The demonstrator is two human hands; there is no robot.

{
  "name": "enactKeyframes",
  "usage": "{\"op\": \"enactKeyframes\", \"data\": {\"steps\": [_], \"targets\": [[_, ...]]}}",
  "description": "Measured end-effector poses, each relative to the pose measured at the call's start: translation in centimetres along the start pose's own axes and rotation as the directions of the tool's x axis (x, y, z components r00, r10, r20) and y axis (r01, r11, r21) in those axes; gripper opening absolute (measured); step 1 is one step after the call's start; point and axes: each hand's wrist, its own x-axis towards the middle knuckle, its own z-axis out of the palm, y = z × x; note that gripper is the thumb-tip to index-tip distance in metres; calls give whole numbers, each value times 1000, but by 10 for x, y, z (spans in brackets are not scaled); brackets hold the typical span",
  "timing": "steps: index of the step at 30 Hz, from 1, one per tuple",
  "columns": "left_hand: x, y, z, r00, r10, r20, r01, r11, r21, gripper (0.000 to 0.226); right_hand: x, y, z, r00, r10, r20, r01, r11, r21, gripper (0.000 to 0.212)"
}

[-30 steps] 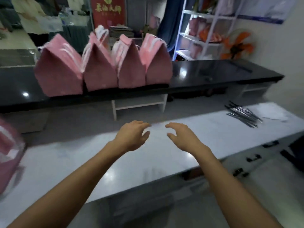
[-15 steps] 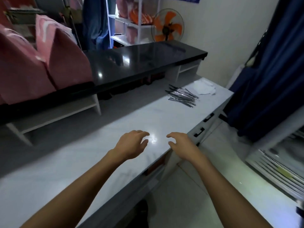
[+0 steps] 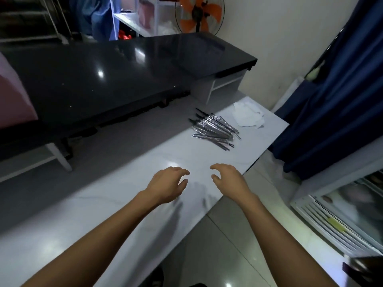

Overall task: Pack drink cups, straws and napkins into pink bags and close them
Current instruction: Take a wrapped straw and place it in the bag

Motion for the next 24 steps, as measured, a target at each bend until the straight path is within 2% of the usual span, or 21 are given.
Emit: {"op": "enactKeyframes", "data": {"steps": [5, 10, 15, 19, 24], "targets": [[58, 6, 9, 999, -32, 36, 32, 999, 2, 39, 63, 36, -14, 1000, -18, 6, 18, 999, -49, 42], [109, 12, 24, 988, -140, 58, 139, 990, 21, 38, 134, 72, -16, 996, -93, -6, 92, 995, -30, 43], [154, 27, 29, 974, -221, 53, 219, 975, 32, 39, 203, 98, -14, 974, -221, -51, 216, 972, -95, 21], [175, 32, 32, 955, -294, 34, 294, 956, 19, 38, 242, 107, -10, 955, -286, -80, 275, 953, -124, 21], [184, 33, 38, 927, -375, 14, 375, 927, 2, 36, 267, 114, 2, 943, -332, 18, 330, 931, -154, 28]]}}
